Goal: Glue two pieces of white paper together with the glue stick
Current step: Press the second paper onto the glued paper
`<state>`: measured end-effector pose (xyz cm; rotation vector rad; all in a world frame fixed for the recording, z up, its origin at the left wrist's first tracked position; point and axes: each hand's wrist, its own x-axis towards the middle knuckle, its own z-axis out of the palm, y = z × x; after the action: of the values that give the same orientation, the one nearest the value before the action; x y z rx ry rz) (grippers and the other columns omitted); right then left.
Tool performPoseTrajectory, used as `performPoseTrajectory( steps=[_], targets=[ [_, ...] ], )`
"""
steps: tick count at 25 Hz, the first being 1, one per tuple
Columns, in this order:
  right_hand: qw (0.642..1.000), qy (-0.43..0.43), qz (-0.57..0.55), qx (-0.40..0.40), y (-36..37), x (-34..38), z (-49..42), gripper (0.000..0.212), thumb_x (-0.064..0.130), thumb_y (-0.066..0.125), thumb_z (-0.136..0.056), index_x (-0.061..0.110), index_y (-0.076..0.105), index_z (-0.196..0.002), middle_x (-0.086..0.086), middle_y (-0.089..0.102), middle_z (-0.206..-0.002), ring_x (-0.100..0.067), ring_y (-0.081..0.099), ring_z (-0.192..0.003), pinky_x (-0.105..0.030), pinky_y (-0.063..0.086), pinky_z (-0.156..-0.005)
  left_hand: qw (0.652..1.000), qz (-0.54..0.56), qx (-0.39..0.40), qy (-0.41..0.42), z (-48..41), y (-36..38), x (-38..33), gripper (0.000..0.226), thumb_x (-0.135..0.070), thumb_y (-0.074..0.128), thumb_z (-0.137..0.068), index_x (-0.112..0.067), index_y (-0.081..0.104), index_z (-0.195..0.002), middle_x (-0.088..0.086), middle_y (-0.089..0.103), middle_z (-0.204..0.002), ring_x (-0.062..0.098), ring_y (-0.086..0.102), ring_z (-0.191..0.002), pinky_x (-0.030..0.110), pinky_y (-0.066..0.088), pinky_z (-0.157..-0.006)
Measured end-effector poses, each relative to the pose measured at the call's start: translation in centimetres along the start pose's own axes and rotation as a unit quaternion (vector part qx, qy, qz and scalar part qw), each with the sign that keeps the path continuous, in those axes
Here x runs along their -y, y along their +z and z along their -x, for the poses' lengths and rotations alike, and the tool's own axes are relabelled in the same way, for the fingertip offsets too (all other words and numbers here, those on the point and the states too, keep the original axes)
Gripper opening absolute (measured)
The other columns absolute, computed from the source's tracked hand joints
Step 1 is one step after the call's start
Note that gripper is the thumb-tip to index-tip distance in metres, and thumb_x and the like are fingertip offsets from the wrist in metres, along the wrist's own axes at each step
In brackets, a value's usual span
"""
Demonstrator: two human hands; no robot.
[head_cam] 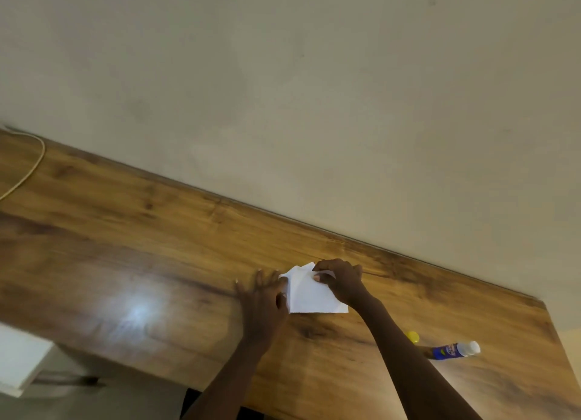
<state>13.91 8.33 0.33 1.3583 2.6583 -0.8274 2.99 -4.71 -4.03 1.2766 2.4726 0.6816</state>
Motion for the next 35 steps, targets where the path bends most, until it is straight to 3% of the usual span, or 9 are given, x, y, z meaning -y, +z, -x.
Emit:
performPoseTrajectory(
  steps=[3,5,7,9,11,13,21,26,35],
  targets=[
    [1.0,-0.002,-0.022,-0.015,-0.5,-0.4,0.1,0.021,0.016,0.05,-0.088,0.012,0.064,-0.103,-0.007,0.063,-0.119,-0.027,0.05,-0.112,-0.039,0.031,-0.093,0.998,0.045,0.009,0.036,-1.6,-0.1,0.0,0.04,-0.009,0.047,-0.086,-0.024,0.051,-0.122,-0.003,0.05,-0.138,0.019,0.028,-0.138,0.057,-0.004,-0.111],
    [0.998,-0.034,-0.051,-0.022,-1.2,-0.6,0.1,0.017,0.01,0.053,-0.086,0.004,0.066,-0.096,-0.014,0.067,-0.106,-0.031,0.057,-0.1,-0.033,0.04,-0.08,0.995,0.094,0.002,0.037,-2.4,-0.2,0.3,0.044,-0.007,0.052,-0.083,-0.021,0.05,-0.124,0.004,0.054,-0.134,0.02,0.032,-0.135,0.053,-0.004,-0.113],
    [0.995,-0.061,-0.073,-0.036,-1.9,-0.7,0.0,0.014,0.006,0.055,-0.084,-0.001,0.066,-0.089,-0.018,0.069,-0.097,-0.029,0.059,-0.086,-0.024,0.038,-0.065,0.988,0.155,-0.02,0.008,-2.5,-0.3,0.8,0.046,-0.004,0.054,-0.081,-0.019,0.05,-0.125,0.009,0.053,-0.133,0.024,0.033,-0.134,0.047,-0.002,-0.115],
    [0.993,-0.072,-0.084,-0.042,-2.4,-0.4,-0.3,0.014,0.005,0.056,-0.084,-0.002,0.066,-0.089,-0.017,0.069,-0.096,-0.024,0.058,-0.081,-0.017,0.036,-0.061,0.979,0.197,-0.04,-0.027,-2.1,-0.3,1.3,0.044,-0.001,0.052,-0.081,-0.017,0.052,-0.123,0.011,0.051,-0.134,0.029,0.029,-0.135,0.041,-0.001,-0.114],
    [0.992,-0.092,-0.082,-0.024,-2.5,-0.1,-0.9,0.014,0.005,0.055,-0.084,-0.001,0.066,-0.089,-0.017,0.069,-0.096,-0.026,0.059,-0.083,-0.016,0.036,-0.063,0.97,0.228,-0.056,-0.057,-1.4,-0.5,1.7,0.043,0.002,0.05,-0.081,-0.014,0.054,-0.121,0.011,0.05,-0.136,0.033,0.022,-0.138,0.036,0.001,-0.11],
    [0.991,-0.116,-0.065,0.006,-2.5,0.5,-1.6,0.014,0.005,0.055,-0.084,-0.001,0.067,-0.088,-0.018,0.069,-0.095,-0.029,0.06,-0.086,-0.019,0.038,-0.064,0.968,0.238,-0.069,-0.046,-0.7,-0.7,1.9,0.042,0.005,0.051,-0.079,-0.011,0.056,-0.118,0.013,0.054,-0.131,0.033,0.029,-0.135,0.034,0.002,-0.111],
    [0.984,-0.112,0.03,0.134,0.1,2.6,-3.6,0.02,0.015,0.053,-0.087,0.009,0.063,-0.103,-0.009,0.062,-0.12,-0.026,0.05,-0.113,-0.044,0.036,-0.099,0.966,0.243,-0.062,-0.061,-0.6,-1.0,2.3,0.037,-0.003,0.056,-0.078,-0.007,0.057,-0.115,0.015,0.056,-0.129,0.033,0.038,-0.131,0.028,0.011,-0.109],
    [0.985,-0.103,0.034,0.136,0.8,2.9,-3.8,0.02,0.015,0.052,-0.087,0.012,0.063,-0.103,-0.007,0.061,-0.121,-0.026,0.048,-0.115,-0.047,0.033,-0.101,0.969,0.235,-0.065,-0.045,-0.7,-1.1,2.4,0.034,-0.003,0.059,-0.078,-0.002,0.06,-0.112,0.019,0.06,-0.123,0.033,0.043,-0.128,0.038,0.017,-0.114],
    [0.982,-0.115,0.068,0.132,1.4,3.3,-4.1,0.019,0.014,0.049,-0.089,0.012,0.06,-0.103,-0.007,0.062,-0.117,-0.024,0.048,-0.112,-0.037,0.028,-0.092,0.969,0.23,-0.078,-0.04,-0.6,-1.1,2.2,0.037,-0.004,0.065,-0.074,0.001,0.06,-0.11,0.022,0.061,-0.119,0.033,0.052,-0.12,0.037,0.017,-0.112]
  ],
)
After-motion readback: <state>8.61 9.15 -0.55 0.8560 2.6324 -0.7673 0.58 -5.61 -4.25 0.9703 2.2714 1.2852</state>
